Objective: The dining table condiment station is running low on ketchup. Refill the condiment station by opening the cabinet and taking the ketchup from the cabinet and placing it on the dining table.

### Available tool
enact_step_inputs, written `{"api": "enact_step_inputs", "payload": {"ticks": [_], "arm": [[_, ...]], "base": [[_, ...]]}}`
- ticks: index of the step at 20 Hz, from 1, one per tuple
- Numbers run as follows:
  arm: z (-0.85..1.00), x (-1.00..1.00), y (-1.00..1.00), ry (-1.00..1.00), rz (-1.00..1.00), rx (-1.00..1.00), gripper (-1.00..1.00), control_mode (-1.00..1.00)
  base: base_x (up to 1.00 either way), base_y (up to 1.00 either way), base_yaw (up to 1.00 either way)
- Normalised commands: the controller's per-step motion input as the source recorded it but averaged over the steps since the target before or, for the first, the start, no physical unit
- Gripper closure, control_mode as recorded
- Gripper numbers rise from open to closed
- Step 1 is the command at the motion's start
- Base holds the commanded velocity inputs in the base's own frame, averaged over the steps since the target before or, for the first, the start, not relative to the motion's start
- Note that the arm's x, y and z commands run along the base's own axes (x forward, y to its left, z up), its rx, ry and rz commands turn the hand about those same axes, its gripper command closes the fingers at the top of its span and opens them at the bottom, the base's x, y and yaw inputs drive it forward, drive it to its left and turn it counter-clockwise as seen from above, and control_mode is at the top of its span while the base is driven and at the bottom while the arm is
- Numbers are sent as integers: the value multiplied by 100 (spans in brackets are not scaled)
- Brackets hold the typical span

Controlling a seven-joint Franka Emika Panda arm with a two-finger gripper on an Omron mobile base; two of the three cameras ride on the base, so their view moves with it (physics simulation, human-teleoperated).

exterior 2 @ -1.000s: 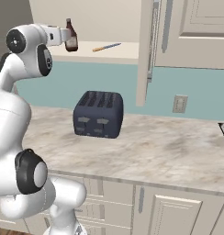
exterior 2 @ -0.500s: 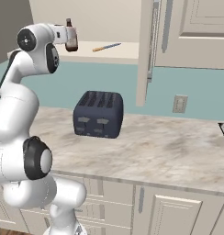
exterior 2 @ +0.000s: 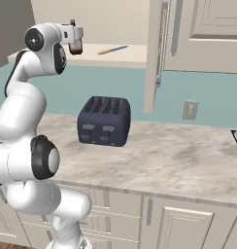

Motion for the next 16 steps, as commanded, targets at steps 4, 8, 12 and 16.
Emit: {"api": "enact_step_inputs", "payload": {"ticks": [4,8,12,16], "arm": [[0,14,0,0,0,0,-100,-100],[0,12,0,0,0,0,-100,-100],[2,29,0,0,0,0,-100,-100],[3,41,0,0,0,0,-100,-100]], "base": [[0,0,0],[0,0,0],[0,0,0],[0,0,0]]}}
